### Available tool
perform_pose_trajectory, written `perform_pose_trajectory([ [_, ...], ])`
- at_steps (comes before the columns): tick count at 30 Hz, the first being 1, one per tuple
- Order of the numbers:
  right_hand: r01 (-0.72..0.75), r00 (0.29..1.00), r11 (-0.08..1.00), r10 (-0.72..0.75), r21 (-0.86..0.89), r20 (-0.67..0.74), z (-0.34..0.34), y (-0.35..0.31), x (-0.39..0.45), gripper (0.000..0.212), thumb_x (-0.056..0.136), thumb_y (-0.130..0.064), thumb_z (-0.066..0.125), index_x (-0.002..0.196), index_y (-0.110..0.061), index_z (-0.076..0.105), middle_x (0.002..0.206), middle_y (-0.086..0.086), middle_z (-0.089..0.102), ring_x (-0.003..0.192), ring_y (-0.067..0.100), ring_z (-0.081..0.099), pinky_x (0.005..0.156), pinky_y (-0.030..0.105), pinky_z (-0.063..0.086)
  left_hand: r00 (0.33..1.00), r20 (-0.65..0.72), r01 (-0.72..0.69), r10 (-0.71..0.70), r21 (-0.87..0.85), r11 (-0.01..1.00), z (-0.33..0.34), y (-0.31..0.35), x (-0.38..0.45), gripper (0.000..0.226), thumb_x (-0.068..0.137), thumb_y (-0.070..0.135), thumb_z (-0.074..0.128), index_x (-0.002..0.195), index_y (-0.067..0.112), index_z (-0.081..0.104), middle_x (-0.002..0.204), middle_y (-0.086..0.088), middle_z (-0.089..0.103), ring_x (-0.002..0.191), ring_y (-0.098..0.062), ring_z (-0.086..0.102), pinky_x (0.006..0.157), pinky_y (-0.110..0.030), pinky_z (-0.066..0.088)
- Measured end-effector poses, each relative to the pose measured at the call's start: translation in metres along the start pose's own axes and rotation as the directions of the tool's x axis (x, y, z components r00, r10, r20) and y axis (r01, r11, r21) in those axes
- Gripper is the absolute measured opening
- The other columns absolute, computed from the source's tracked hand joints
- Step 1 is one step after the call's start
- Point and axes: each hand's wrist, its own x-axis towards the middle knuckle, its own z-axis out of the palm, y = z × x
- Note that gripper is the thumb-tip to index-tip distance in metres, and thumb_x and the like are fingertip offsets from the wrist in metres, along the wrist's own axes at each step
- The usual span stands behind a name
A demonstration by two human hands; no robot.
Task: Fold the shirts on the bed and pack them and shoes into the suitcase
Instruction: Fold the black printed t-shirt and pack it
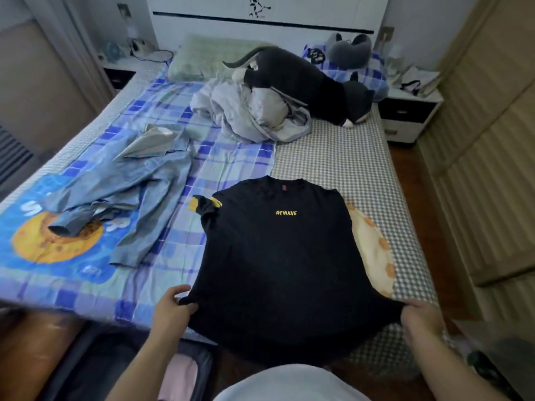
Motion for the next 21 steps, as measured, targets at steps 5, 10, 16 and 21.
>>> perform_pose_trajectory([
  [5, 0.099, 0.992, 0.992, -0.093, -0.08, 0.081, 0.011, 0.004, -0.021, 0.031, 0.092, 0.01, 0.058, 0.121, 0.003, 0.067, 0.126, 0.021, 0.064, 0.103, 0.039, 0.062, 0.088, 0.042, 0.052, 0.998, 0.056, -0.03, 0.027, 0.049, 0.998, -0.023, -0.014, -0.001, 0.016, 0.089, 0.0, 0.073, 0.1, 0.011, 0.07, 0.087, -0.009, 0.074, 0.07, -0.021, 0.065, 0.057, -0.024, 0.05],
  [10, 0.481, 0.875, 0.782, -0.459, -0.395, 0.156, 0.003, 0.013, -0.033, 0.026, 0.086, 0.009, 0.06, 0.107, -0.006, 0.065, 0.114, 0.017, 0.06, 0.091, 0.032, 0.056, 0.077, 0.04, 0.05, 0.971, -0.151, -0.09, 0.187, 0.492, 0.866, -0.045, -0.023, 0.008, 0.018, 0.085, 0.005, 0.067, 0.093, 0.022, 0.064, 0.085, -0.003, 0.064, 0.082, -0.03, 0.059, 0.073, -0.037, 0.041],
  [16, 0.092, 0.981, 0.993, -0.102, -0.069, -0.163, -0.015, 0.009, -0.006, 0.034, 0.104, -0.007, 0.041, 0.134, -0.003, 0.056, 0.142, 0.021, 0.048, 0.112, 0.046, 0.055, 0.097, 0.051, 0.05, 0.902, -0.409, 0.203, -0.135, 0.129, 0.971, -0.069, -0.044, 0.027, 0.021, 0.089, -0.005, 0.053, 0.108, 0.0, 0.059, 0.106, -0.026, 0.059, 0.11, -0.047, 0.055, 0.096, -0.046, 0.041],
  [21, -0.008, 0.999, 0.992, 0.014, 0.125, -0.048, -0.008, 0.019, -0.014, 0.043, 0.1, 0.009, 0.039, 0.13, -0.008, 0.064, 0.145, 0.019, 0.052, 0.123, 0.044, 0.054, 0.096, 0.039, 0.047, 0.949, -0.309, 0.029, 0.063, 0.285, 0.958, -0.077, -0.057, 0.033, 0.02, 0.08, -0.014, 0.052, 0.073, 0.003, 0.042, 0.071, -0.018, 0.047, 0.073, -0.036, 0.045, 0.071, -0.042, 0.036],
])
